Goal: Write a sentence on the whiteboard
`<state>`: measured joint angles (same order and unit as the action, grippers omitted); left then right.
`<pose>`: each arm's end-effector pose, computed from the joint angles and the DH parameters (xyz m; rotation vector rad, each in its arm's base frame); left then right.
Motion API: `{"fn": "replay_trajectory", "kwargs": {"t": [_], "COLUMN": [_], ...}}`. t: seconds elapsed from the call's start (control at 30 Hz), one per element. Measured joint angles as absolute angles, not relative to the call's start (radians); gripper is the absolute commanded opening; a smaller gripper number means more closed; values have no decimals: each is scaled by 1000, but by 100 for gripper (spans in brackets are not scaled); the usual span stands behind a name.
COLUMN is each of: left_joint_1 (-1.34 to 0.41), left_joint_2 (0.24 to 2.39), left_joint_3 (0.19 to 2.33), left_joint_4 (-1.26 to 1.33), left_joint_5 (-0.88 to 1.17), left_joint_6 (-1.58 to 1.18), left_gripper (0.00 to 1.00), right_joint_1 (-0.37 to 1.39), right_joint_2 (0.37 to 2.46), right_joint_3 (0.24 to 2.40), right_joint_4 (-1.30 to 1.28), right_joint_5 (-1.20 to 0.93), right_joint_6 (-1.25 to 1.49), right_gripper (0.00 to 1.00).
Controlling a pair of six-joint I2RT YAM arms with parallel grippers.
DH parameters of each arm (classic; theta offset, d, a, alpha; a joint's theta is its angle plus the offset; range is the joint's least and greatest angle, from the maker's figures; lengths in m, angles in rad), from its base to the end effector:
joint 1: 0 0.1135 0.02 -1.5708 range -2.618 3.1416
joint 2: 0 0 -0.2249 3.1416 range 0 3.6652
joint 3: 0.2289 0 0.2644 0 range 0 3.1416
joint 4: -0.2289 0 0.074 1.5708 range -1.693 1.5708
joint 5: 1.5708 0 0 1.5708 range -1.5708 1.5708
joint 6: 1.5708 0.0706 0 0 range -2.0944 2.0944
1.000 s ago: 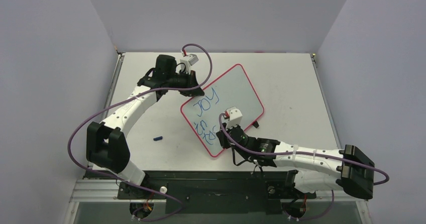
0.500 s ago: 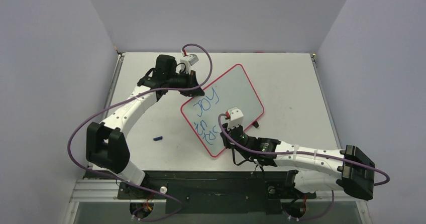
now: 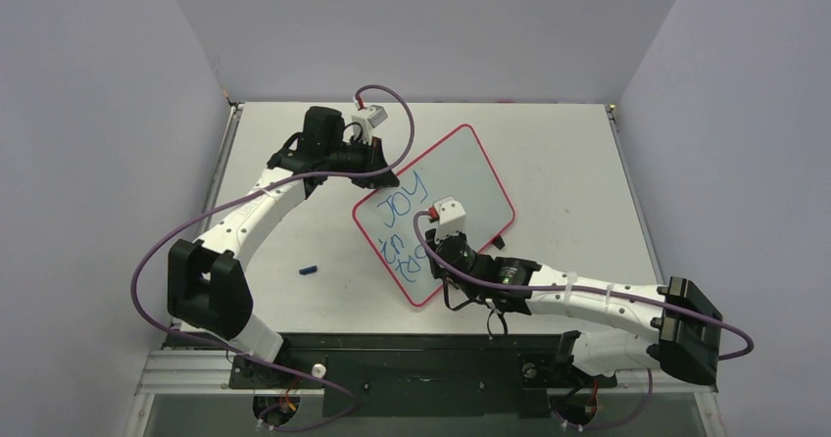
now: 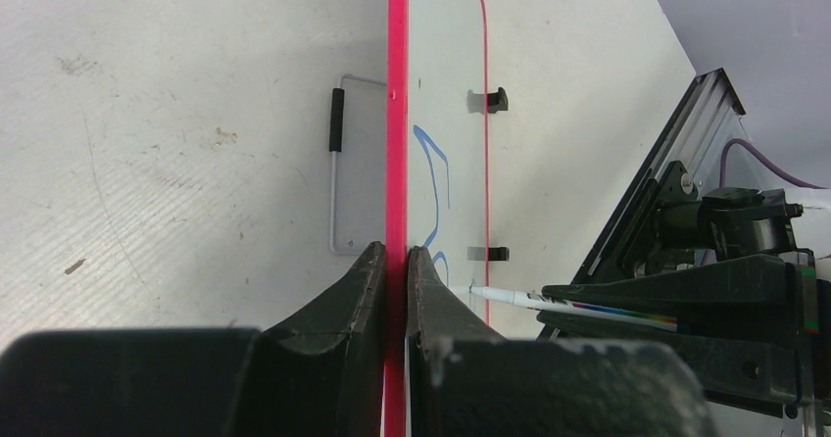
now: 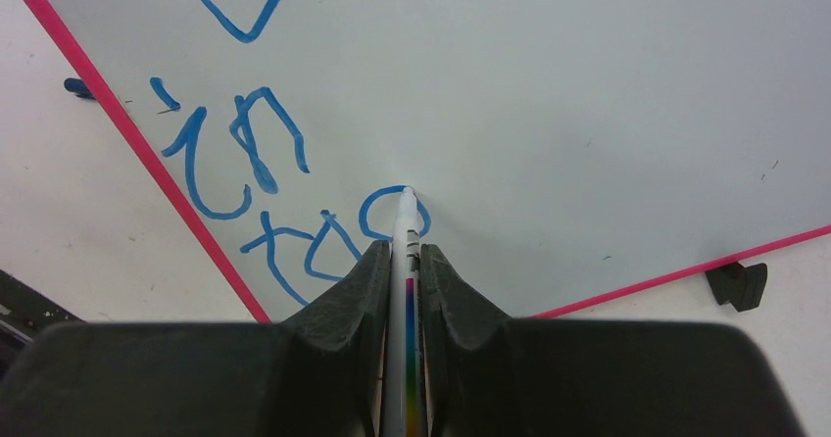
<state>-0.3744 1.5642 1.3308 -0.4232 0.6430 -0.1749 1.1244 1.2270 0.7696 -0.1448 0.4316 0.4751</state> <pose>0.3440 -0.1807 0.2575 0.5858 2.1834 -1.0128 0.1629 0.2719 0.1871 -0.4476 2.1017 0.4793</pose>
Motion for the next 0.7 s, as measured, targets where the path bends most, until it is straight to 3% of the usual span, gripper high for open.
{"fn": "replay_trajectory", "kwargs": {"t": [0.7], "left_joint_1": [-374], "left_joint_2": [1562], "left_joint_3": [1330], "left_joint_4": [-424], "left_joint_5": [643], "left_joint_6": [-175], "left_gripper": [0], "right_joint_1": [1124], "right_joint_2": [1199], "right_joint_3": [720], "right_joint_4": [-141], "right_joint_5": [430], "right_joint_6": [495], "right_gripper": [0]}}
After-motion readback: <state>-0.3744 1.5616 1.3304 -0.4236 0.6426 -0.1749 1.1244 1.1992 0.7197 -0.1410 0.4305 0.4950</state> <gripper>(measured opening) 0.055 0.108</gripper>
